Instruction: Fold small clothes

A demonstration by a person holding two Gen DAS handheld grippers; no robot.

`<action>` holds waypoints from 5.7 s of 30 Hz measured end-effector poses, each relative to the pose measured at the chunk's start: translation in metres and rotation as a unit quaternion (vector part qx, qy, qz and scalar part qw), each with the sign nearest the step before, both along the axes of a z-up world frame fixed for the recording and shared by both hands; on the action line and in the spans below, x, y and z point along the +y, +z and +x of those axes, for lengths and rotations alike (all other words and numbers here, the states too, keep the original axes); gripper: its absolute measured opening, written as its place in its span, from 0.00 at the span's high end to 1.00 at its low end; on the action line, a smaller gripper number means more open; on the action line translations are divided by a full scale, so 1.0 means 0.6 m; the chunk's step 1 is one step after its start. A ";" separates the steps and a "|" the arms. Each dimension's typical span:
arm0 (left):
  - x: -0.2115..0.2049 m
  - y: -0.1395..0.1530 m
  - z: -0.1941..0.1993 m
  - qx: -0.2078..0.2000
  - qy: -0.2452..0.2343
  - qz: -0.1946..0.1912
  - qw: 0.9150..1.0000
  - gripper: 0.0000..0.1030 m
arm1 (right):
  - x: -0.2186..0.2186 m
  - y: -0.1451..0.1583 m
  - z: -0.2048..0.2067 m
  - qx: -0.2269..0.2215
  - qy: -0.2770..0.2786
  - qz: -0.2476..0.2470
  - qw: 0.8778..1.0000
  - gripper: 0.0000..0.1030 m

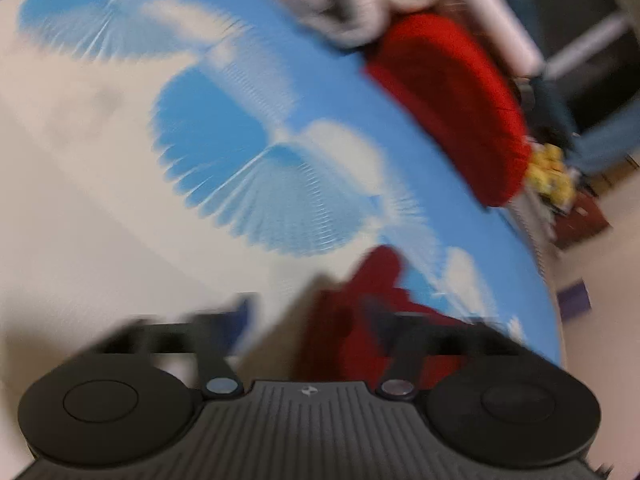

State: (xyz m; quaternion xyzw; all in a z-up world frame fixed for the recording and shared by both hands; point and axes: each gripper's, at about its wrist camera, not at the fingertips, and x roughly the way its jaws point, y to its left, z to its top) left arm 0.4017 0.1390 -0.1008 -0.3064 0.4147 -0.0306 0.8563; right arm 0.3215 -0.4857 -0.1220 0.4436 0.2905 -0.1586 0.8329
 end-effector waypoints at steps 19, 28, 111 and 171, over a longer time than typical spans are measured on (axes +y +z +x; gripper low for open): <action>-0.051 -0.074 0.039 0.045 -0.030 0.078 0.995 0.79 | 0.012 -0.022 0.022 0.024 0.028 -0.044 0.998 0.85; -0.069 0.002 -0.033 -0.001 -0.053 0.139 0.989 0.09 | 0.008 0.029 -0.032 0.014 0.085 -0.045 0.995 0.37; -0.176 -0.051 -0.584 -0.042 -0.070 0.325 0.942 0.00 | 0.343 0.034 -0.533 -0.038 0.274 -0.281 0.919 0.17; -0.236 0.003 -0.368 -0.076 -0.105 0.300 0.945 0.00 | 0.290 0.020 -0.456 -0.014 0.176 -0.186 0.967 0.16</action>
